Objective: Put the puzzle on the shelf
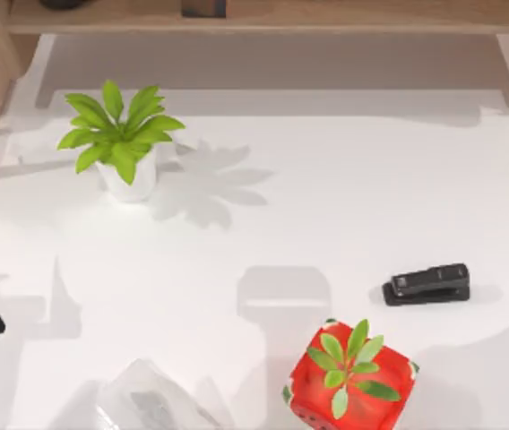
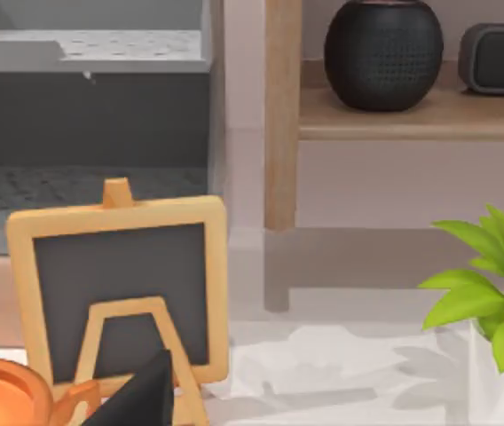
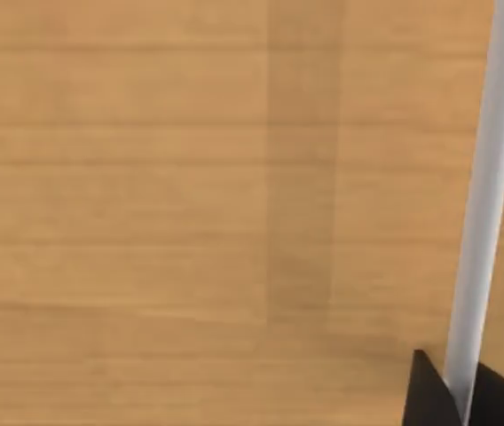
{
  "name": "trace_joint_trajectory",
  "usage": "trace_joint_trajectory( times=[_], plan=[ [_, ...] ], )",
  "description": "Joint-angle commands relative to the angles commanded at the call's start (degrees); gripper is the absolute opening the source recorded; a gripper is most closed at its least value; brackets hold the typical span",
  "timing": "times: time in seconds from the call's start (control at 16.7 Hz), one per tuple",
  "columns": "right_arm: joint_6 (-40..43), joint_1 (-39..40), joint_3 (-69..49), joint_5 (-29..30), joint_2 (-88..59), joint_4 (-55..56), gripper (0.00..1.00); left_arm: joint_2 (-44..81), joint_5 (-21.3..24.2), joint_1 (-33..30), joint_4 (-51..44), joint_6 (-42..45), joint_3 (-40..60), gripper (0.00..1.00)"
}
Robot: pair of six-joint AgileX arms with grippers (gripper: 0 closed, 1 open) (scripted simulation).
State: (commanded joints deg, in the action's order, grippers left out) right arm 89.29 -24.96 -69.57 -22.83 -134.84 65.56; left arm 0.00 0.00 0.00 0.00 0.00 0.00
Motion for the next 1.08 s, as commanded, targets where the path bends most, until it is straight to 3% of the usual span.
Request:
trace_joint_trajectory(
  times=[0.48,0.84,1.08],
  plan=[
    [-0.1,-0.5,1.0,-0.1,0.5,0.5,0.00,0.0,0.0,0.0,0.0,0.0,0.0,1.00],
    [-0.4,-3.3,13.6,-3.1,5.9,7.1,0.00,0.0,0.0,0.0,0.0,0.0,0.0,1.00],
    [-0.2,-4.0,16.0,-3.8,7.0,8.8,0.00,0.0,0.0,0.0,0.0,0.0,0.0,1.00]
  ],
)
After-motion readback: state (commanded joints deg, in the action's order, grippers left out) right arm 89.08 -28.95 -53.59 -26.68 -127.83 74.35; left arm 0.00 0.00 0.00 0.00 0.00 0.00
